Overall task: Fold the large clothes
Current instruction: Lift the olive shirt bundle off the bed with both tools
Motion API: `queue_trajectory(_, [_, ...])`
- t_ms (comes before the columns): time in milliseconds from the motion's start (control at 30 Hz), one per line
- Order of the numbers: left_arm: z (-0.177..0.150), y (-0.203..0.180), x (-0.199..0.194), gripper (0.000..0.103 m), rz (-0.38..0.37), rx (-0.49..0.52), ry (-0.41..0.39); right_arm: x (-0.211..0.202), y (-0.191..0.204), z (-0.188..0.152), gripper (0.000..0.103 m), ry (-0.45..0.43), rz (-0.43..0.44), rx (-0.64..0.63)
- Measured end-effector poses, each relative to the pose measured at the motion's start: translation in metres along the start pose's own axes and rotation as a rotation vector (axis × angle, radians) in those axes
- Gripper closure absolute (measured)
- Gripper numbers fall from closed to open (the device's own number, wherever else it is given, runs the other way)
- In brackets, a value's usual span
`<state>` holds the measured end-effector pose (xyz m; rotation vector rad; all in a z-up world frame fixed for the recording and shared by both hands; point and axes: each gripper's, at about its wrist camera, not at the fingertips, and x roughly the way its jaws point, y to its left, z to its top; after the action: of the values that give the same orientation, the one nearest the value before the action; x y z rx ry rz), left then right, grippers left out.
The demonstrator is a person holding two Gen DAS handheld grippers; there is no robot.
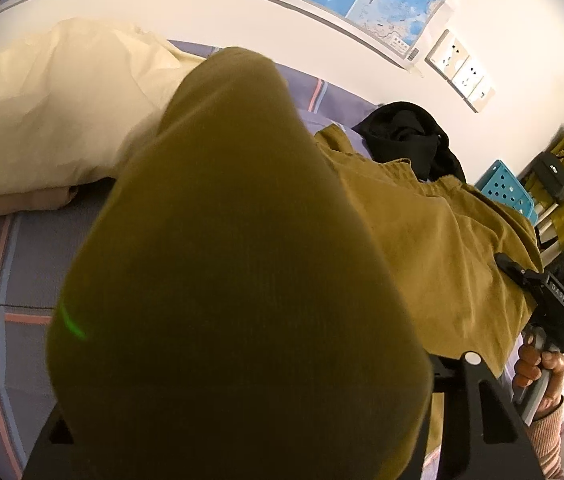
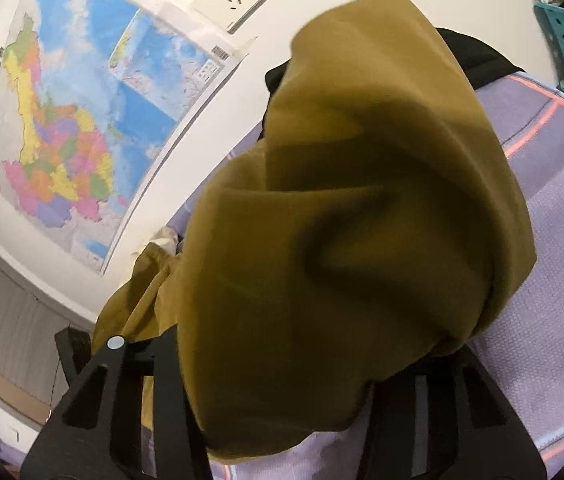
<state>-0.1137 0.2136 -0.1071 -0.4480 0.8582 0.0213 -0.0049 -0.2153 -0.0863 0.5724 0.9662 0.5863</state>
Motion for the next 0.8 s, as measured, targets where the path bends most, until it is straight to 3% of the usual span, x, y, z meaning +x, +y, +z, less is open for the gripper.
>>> queue_trajectory(67, [0.000,0.002,0.001,0.041,-0.011,-0.005,0.009,0.005,-0.007,0.002,0.050,0.029,-0.004,0.027])
queue_trajectory(100, [0.001,0.003,0.002,0.038,-0.012,-0.007,0.017,0.009,-0.009,0.002,0.041,0.046,0.003,0.031])
queue_trajectory(167, [0.000,0.005,0.003,0.028,-0.024,-0.006,0.028,0.015,-0.012,0.002,0.039,0.063,0.021,0.045])
queue_trajectory(233, [0.000,0.001,0.004,0.028,-0.007,0.012,0.028,0.019,-0.008,0.002,0.039,0.071,0.013,0.020])
queue_trajectory(400, [0.001,-0.002,0.001,0.039,0.028,0.028,0.018,0.017,-0.004,0.001,0.058,0.070,-0.002,-0.019])
queue_trajectory(533, [0.002,-0.006,0.001,0.041,0.052,0.048,0.019,0.011,0.001,0.000,0.060,0.062,0.001,-0.045])
queue_trajectory(800, [0.004,-0.007,0.006,0.031,0.050,0.016,0.028,0.025,0.001,0.004,0.039,0.089,-0.013,-0.033])
